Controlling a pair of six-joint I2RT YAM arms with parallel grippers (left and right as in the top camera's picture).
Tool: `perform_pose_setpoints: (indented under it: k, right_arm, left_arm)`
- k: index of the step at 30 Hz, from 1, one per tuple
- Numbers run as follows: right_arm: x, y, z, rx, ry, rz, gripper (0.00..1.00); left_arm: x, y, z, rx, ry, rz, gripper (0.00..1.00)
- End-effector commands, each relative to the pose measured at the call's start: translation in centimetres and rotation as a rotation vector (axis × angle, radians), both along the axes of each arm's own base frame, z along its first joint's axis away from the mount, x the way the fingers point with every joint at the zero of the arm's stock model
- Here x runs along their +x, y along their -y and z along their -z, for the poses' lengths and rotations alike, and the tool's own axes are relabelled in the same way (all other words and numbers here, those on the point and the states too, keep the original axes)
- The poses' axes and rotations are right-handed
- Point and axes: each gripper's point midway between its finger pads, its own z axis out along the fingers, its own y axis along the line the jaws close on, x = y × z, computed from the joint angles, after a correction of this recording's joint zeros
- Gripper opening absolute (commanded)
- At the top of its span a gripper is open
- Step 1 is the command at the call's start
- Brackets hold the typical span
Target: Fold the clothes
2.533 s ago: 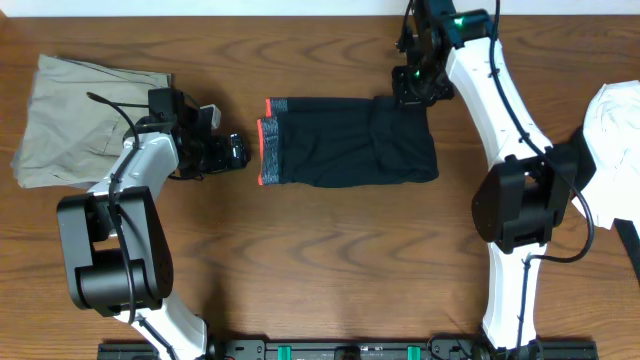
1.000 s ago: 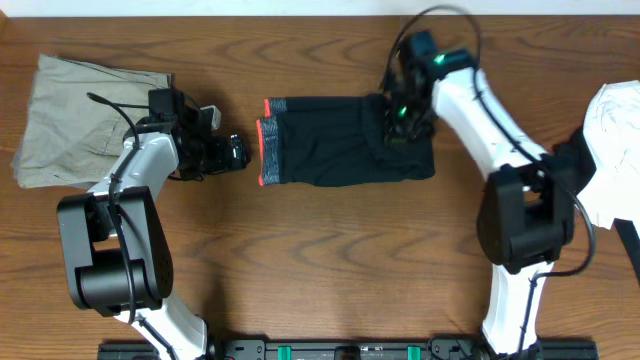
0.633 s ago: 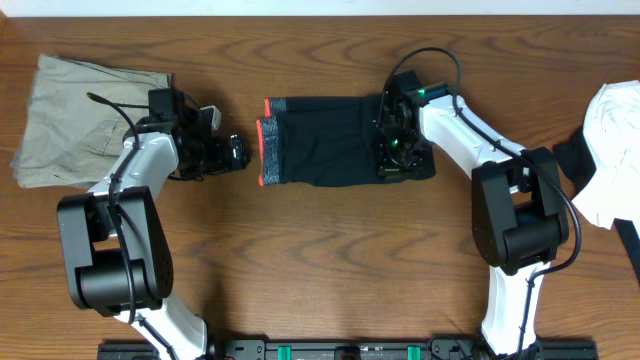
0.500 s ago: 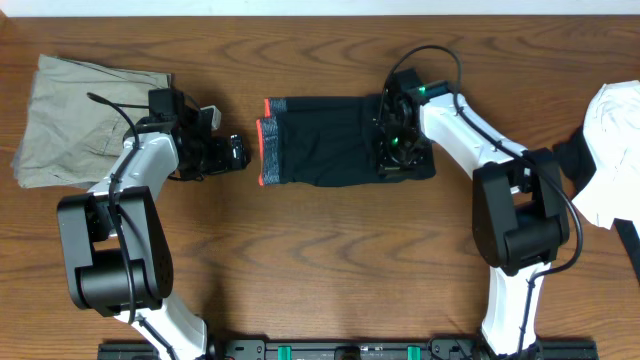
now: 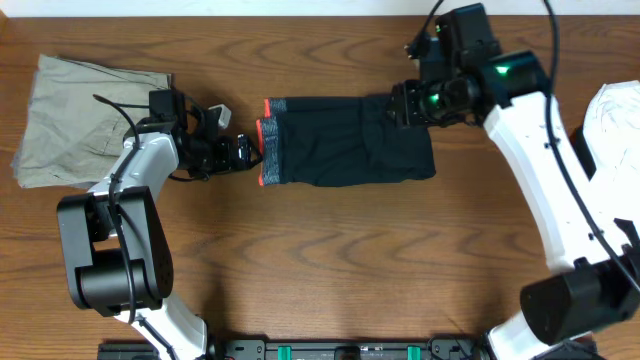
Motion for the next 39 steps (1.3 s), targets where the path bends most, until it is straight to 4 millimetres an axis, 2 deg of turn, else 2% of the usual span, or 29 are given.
perform_pose_setpoints:
  k: [1, 6, 12, 20, 25, 30, 39]
  right_arm:
    - [0.0, 0.3, 0.9, -0.019, -0.024, 0.008, 0.57]
    - [-0.3, 0.4, 1.1, -0.025, -0.041, 0.008, 0.58]
    - [-0.3, 0.4, 1.1, -0.027, -0.038, 0.001, 0.57]
    - [-0.4, 0.4, 1.1, -0.029, -0.040, -0.002, 0.56]
    - [-0.4, 0.4, 1.1, -0.030, -0.037, -0.006, 0.56]
    - [-0.4, 0.4, 1.1, -0.031, -0.039, -0.006, 0.55]
    - [-0.6, 0.5, 1.2, -0.037, -0.045, -0.016, 0.54]
  left_arm:
    - [0.3, 0.4, -0.4, -0.026, 0.041, 0.023, 0.98]
    - [1.0, 0.3, -0.5, -0.035, 0.046, -0.010, 0.98]
    - [0.8, 1.0, -0.2, -0.040, 0.031, -0.005, 0.98]
    - [0.6, 2.2, 1.5, -0.076, -0.064, -0.071, 0.98]
    - [0.9, 2.9, 1.9, -0.099, -0.107, -0.129, 0.98]
    - [1.3, 4.1, 1.7, -0.129, -0.137, -0.188, 0.98]
    - [1.2, 6.7, 2.1, -0.139, -0.157, -0.170, 0.98]
